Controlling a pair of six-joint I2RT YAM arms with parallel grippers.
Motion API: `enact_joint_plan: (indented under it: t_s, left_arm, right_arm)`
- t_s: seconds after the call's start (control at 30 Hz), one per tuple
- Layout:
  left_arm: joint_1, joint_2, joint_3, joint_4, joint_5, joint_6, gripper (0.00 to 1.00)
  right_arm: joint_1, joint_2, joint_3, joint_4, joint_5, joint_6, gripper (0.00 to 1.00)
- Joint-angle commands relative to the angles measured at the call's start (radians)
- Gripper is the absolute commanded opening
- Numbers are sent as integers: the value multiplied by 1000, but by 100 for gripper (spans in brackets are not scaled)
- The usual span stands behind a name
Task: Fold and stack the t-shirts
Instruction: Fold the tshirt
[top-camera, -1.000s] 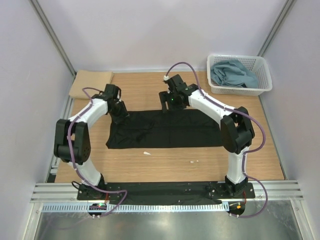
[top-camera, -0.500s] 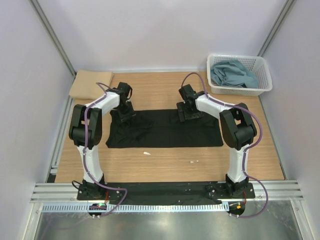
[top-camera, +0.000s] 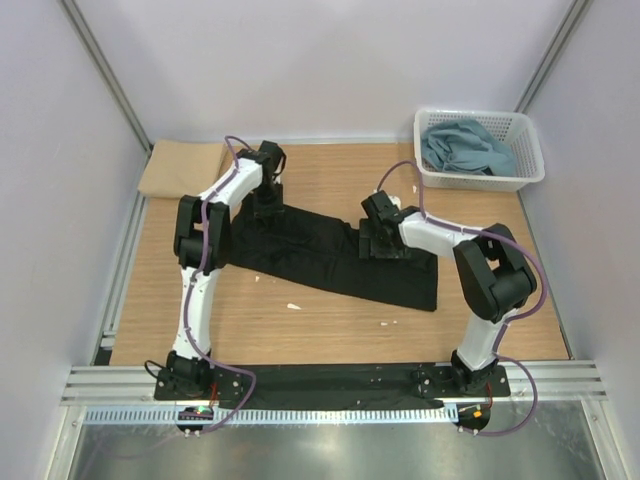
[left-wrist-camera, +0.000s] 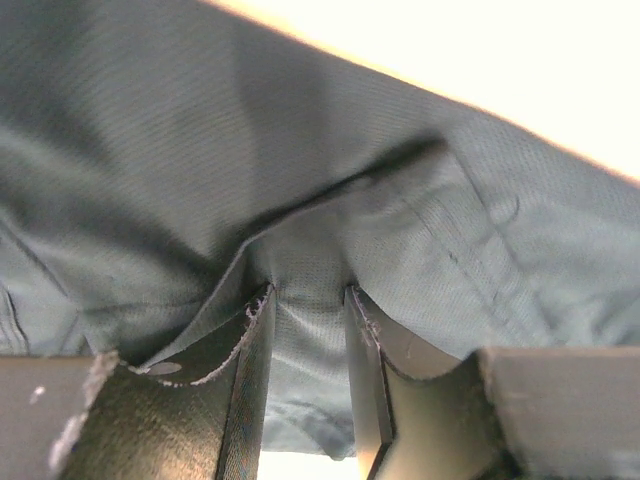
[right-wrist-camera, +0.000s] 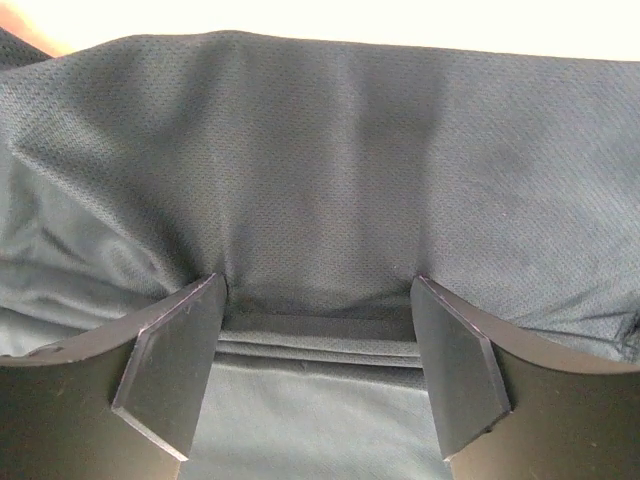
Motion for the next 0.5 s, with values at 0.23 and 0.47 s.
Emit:
enact_joint_plan:
  t_s: [0.23,0.47]
  left_arm:
    - [12,233,332,56,-216,228,40]
    - [16,149,374,70,-206,179,41]
  right_arm:
    - [75,21,59,-202,-345,226,83]
    - [75,-22,228,-312,-154,80,85]
